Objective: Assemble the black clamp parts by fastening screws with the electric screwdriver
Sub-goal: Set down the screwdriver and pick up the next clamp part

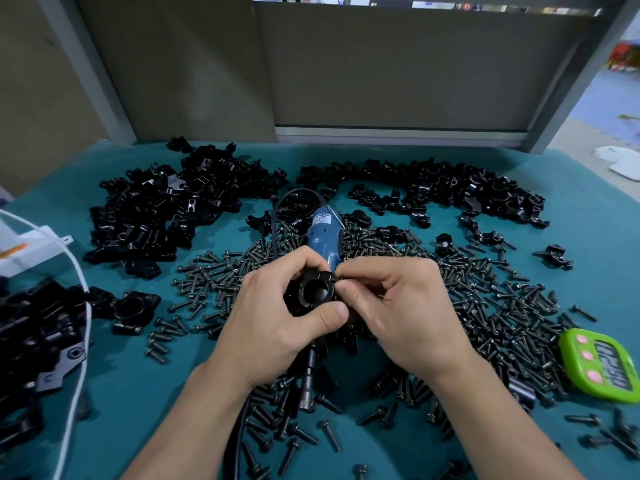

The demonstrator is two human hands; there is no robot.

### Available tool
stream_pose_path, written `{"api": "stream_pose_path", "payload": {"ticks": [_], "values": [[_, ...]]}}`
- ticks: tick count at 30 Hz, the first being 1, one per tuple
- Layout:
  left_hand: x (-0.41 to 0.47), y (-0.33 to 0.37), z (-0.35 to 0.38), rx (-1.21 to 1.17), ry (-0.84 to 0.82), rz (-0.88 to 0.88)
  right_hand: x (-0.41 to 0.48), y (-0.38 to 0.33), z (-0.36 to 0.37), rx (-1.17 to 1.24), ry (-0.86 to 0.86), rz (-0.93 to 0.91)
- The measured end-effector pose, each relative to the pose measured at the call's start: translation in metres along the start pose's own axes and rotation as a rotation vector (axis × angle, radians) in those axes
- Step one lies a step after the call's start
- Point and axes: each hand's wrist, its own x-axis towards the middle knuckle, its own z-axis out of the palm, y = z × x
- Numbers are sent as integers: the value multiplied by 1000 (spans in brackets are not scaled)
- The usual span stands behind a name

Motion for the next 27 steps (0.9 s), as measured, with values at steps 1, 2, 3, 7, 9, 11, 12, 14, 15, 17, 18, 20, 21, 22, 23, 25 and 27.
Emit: {"api": "stream_pose_path", "payload": {"ticks": [1, 2, 3, 7, 9, 11, 12, 14, 15, 17, 18, 20, 21, 22, 23, 25, 27], "values": [[0, 0, 0, 34, 11, -9, -1, 0, 1, -21, 0, -4], [0, 0, 1, 75, 24, -19, -1, -1, 2, -40, -1, -6], [-1, 1, 1, 116, 40, -22, -2, -2, 3, -62, -5, -6], [-1, 0, 4, 224, 86, 28, -2, -4, 5, -78, -74, 31], [-2, -2, 4, 276, 108, 37, 0, -5, 4, -65, -139, 93], [-3, -4, 5, 312, 134, 48, 3, -6, 2, 11, -216, 194], [-3, -4, 5, 319, 144, 55, 5, -7, 1, 67, -243, 235], [-2, -2, 6, 323, 165, 75, 5, -7, 0, 166, -261, 280], [-2, -1, 6, 324, 176, 85, 5, -7, 1, 209, -260, 298], [-2, 0, 6, 317, 195, 94, 5, -5, 5, 270, -253, 335], [-2, 1, 6, 309, 200, 93, 4, -4, 8, 281, -246, 338], [-2, 2, 5, 296, 203, 81, 5, -4, 12, 297, -211, 313], [-2, 2, 5, 293, 203, 69, 5, -3, 13, 304, -184, 297], [-2, 2, 5, 290, 202, 56, 5, -2, 13, 310, -152, 288], [-2, 3, 5, 286, 201, 45, 5, -1, 12, 316, -118, 283], [-2, 3, 5, 278, 198, 28, 5, -1, 12, 323, -46, 265], [-3, 4, 5, 265, 189, 28, 3, -3, 11, 334, 13, 232]]}}
